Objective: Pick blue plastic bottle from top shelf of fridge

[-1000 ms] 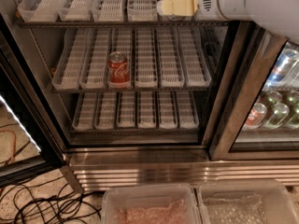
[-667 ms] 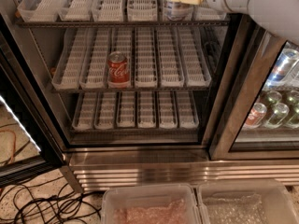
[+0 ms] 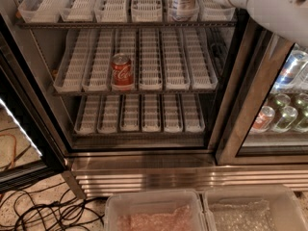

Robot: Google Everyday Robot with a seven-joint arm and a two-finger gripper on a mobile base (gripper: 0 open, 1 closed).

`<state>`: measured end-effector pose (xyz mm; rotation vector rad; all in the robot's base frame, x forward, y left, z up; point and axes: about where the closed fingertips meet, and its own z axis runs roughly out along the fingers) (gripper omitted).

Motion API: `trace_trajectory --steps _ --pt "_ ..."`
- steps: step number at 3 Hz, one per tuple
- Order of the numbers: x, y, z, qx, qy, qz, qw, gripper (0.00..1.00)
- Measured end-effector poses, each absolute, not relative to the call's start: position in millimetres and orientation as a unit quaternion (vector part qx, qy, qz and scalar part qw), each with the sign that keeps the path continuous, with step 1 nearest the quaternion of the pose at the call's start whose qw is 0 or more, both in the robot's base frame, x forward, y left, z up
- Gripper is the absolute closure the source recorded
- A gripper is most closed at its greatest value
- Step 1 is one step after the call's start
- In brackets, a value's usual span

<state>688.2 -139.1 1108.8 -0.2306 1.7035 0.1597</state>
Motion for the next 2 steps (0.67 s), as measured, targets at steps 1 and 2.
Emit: trace_trajectory --steps 1,2 --pt "697 -121 1108 -0.104 0.748 0.092 0.648 0.0" --pt "704 -109 1108 -0.107 0.748 0.107 0.646 0.0"
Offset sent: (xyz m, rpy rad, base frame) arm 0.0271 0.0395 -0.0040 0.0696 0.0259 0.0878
